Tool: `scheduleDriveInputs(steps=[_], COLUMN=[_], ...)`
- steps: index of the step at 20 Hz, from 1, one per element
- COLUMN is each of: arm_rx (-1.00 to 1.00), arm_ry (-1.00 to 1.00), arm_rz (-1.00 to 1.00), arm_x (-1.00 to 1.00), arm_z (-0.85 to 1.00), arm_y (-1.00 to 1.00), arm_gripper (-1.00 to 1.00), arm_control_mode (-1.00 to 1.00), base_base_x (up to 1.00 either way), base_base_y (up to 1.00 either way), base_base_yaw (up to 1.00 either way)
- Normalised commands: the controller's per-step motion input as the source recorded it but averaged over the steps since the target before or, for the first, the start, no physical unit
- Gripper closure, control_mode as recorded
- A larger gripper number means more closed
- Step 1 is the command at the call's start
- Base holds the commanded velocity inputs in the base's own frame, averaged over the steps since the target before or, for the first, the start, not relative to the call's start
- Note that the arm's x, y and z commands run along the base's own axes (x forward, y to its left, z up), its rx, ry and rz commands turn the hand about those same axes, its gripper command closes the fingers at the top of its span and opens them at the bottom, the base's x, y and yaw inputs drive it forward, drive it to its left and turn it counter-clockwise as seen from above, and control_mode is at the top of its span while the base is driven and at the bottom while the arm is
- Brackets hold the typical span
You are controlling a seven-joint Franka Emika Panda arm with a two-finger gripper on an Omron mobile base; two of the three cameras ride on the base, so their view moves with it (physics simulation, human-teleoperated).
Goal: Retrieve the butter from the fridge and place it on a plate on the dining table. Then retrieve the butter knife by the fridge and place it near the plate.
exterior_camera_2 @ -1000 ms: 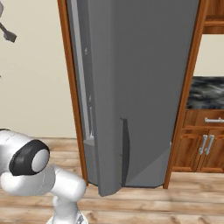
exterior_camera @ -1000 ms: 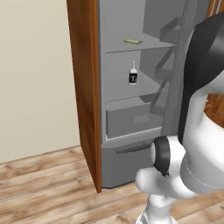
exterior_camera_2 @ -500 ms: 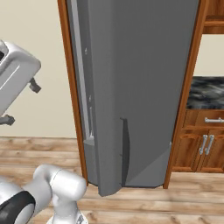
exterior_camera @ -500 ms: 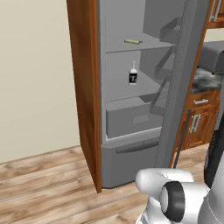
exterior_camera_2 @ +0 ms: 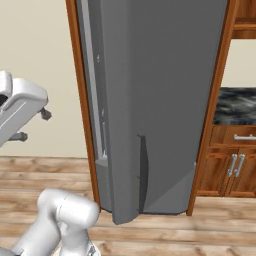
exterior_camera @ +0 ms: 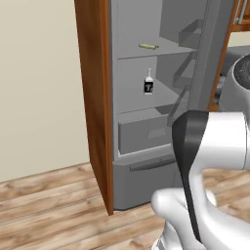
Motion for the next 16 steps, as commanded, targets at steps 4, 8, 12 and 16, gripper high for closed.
scheduleDriveInputs(steps=[4,8,12,16], arm_rx=[0.28,0.28,0.15,0.10], arm_ry=[-0.03,-0.35,-0.34,-0.26], arm_rz=[-0.03,-0.36,-0.72,-0.71], arm_x=[0.47,0.43,0.60,0.61], arm_z=[0.09,-0.18,-0.56,-0.62], arm_y=[-0.05,0.11,0.35,0.28], arm_gripper=[-1.00,-1.00,-1.00,-1.00], arm_control_mode=[-1.00,-1.00,-1.00,-1.00], base_base_x=[0.00,0.00,0.00,0.00], base_base_y=[0.00,0.00,0.00,0.00], base_base_yaw=[0.00,0.00,0.00,0.00])
